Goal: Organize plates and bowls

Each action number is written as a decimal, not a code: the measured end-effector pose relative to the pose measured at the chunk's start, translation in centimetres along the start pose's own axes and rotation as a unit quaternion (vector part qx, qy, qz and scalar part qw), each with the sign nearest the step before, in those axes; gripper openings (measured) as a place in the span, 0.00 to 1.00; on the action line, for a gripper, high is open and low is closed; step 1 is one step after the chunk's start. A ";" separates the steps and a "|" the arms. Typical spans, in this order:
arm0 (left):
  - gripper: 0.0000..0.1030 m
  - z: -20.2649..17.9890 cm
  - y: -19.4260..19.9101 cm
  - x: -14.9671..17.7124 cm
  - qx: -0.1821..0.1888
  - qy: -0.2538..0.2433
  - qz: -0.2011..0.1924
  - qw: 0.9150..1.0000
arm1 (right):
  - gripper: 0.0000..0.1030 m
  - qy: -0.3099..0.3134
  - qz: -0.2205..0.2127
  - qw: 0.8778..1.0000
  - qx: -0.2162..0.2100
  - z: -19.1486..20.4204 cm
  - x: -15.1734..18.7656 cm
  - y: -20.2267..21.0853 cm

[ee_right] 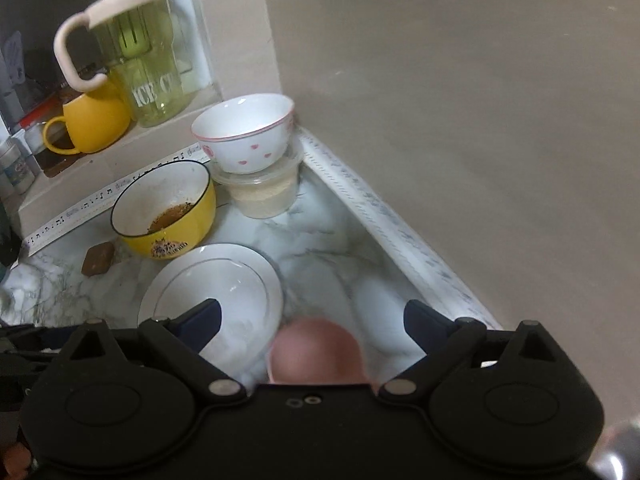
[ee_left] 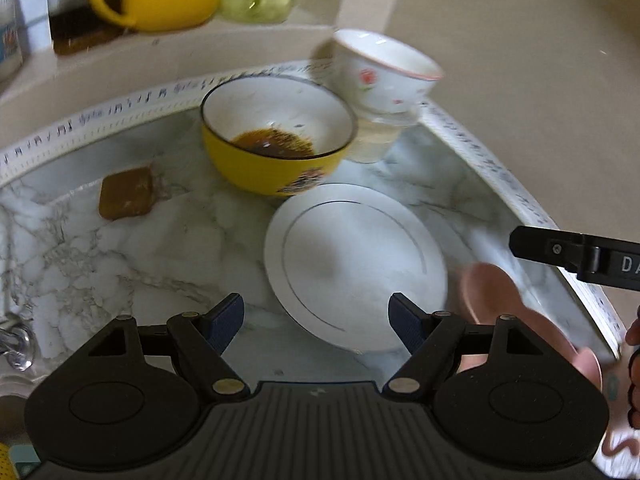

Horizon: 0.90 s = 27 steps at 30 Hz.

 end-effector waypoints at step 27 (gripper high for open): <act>0.30 3.3 -4.9 -0.9 0.044 0.115 0.039 0.992 | 0.21 -0.067 0.114 0.989 -0.062 1.3 0.2 -10.1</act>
Point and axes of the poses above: each gripper's, at about its wrist camera, not at the fingertips, and y roughly against the way its jaws point, z to its left, x to its underside, the point moved 8 cm from there along -y, roughly the way its jaws point, and after that the axes turned 7 degrees about -y, right-handed, at the moved point
